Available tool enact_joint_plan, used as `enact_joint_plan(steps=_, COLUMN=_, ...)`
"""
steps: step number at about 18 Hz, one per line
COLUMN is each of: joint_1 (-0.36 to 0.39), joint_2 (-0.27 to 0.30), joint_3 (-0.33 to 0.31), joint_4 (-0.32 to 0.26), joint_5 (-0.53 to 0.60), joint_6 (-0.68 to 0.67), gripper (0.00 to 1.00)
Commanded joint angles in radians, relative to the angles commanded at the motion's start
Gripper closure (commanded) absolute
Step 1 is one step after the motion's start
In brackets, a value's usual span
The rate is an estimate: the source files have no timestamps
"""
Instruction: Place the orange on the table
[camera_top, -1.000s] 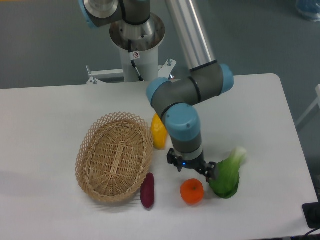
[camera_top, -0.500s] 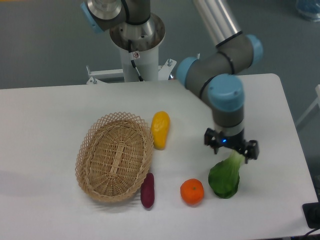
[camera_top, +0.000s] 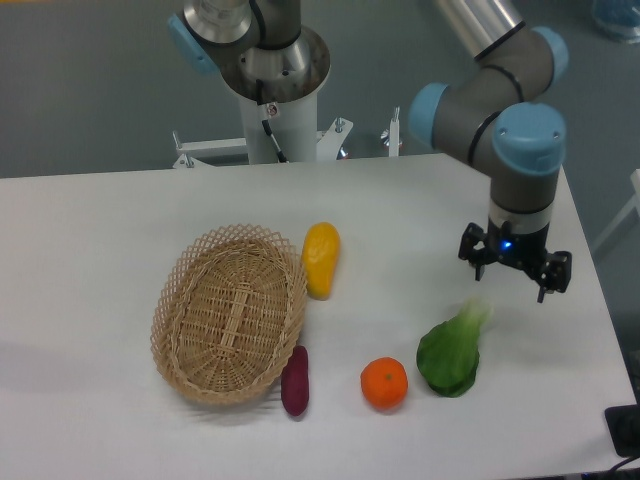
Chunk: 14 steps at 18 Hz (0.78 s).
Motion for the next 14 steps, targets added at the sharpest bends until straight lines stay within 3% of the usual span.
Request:
enact_joint_plan(steps=3, joint_1=0.002, joint_2=0.003, joint_3=0.014, joint_4=-0.040, joint_5=0.008, joint_6=0.000, gripper=0.00)
enact_joint_plan(steps=14, joint_1=-0.006, joint_2=0.003, joint_3=0.008, joint_4=-0.031, joint_5=0.008, joint_6=0.000, gripper=0.00)
